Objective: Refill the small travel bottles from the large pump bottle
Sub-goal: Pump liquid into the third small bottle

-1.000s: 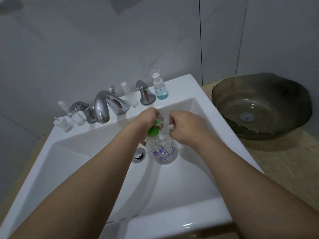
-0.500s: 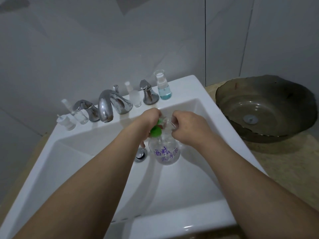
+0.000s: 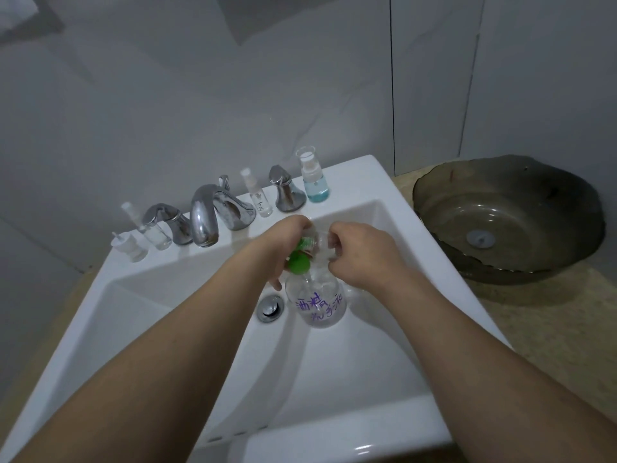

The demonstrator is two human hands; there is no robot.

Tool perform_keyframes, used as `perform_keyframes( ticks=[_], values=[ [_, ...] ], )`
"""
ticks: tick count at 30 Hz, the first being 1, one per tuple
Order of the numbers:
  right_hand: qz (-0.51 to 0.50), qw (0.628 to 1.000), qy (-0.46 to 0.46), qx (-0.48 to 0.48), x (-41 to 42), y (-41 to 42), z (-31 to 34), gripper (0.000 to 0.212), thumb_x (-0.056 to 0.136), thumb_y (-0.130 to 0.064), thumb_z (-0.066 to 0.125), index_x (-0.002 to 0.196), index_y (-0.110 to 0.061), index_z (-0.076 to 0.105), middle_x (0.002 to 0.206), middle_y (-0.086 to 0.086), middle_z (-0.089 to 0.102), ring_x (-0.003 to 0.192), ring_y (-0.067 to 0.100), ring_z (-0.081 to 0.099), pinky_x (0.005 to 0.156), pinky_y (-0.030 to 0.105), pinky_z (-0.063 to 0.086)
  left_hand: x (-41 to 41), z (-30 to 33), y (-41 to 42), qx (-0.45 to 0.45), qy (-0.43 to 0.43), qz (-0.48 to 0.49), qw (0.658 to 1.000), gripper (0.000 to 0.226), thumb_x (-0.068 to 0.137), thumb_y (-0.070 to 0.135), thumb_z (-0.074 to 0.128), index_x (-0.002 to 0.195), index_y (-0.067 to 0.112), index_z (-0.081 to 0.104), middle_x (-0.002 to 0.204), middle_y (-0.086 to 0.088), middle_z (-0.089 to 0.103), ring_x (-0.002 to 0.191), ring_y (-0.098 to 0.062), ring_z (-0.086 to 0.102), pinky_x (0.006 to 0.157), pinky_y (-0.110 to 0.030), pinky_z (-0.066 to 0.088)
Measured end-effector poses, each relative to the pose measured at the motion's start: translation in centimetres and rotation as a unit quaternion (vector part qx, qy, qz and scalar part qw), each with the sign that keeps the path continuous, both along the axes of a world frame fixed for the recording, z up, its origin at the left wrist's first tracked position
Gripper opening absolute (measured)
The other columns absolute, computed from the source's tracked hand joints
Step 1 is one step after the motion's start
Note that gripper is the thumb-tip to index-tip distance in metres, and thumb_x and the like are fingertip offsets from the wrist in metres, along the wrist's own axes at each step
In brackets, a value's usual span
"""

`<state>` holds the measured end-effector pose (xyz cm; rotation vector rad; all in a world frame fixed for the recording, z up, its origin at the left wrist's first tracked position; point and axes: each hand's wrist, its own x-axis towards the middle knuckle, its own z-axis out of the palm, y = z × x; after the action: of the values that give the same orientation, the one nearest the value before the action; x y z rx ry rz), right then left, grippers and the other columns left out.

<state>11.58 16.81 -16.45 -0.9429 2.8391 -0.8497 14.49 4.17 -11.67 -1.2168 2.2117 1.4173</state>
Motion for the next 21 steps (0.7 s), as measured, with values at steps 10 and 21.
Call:
perform_keyframes(
  ticks=[10,21],
  values=[
    [-0.003,1.000,-0.008,-0.025,0.0,-0.1,0.1,0.022,0.073,-0.019,0.062,0.087,-0.028,0.049,0.095,-0.006,0.061,0.090,0.021,0.057,0.073,0.030,0.043,0.2,0.9,0.1,-0.018,0.004,0.002,1.000,0.037,0.092,0.046,0.043,0.120,0.023,0.052,0.102,-0.005,0.052,0.088,-0.028,0.053,0.099,-0.069,0.025],
    [-0.010,0.999,-0.022,0.022,-0.2,0.0,-0.4,0.022,0.073,-0.020,0.062,0.088,-0.030,0.049,0.096,-0.007,0.062,0.092,0.019,0.057,0.071,0.028,0.040,0.1,-0.4,0.8,-0.027,-0.006,0.003,1.000,0.038,0.090,0.045,0.045,0.117,0.019,0.052,0.087,-0.006,0.055,0.097,-0.032,0.052,0.095,-0.065,0.030]
  ],
)
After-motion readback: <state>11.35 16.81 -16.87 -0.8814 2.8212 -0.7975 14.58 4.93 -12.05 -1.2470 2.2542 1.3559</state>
